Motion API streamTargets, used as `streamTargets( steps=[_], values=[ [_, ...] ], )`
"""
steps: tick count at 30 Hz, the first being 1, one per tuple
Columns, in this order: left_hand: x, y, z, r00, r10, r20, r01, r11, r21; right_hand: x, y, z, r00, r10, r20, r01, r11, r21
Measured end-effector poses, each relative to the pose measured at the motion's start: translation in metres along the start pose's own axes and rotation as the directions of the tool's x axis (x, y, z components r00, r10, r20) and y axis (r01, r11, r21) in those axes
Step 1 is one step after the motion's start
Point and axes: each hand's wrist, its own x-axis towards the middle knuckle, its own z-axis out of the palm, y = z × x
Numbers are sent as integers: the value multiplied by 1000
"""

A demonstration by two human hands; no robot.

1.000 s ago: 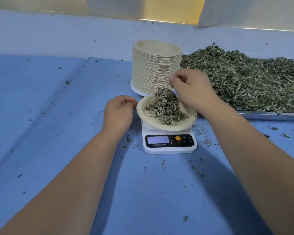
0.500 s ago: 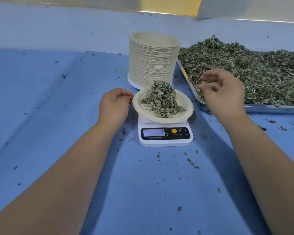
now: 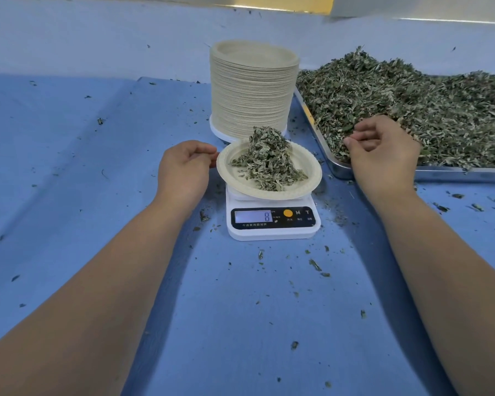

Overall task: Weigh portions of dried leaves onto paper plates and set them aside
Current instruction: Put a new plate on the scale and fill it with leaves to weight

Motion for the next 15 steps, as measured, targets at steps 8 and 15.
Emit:
streamTargets(
  steps=[8, 15],
  values=[
    [-1, 1, 0, 1000, 4, -1, -4, 1000, 18, -5, -10, 0, 989, -94, 115, 113, 978, -175],
    [-2, 1, 1, 1000, 26, 12, -26, 998, 60, -16, -65, 19, 929, -165, 332, 176, 984, -1]
  ],
)
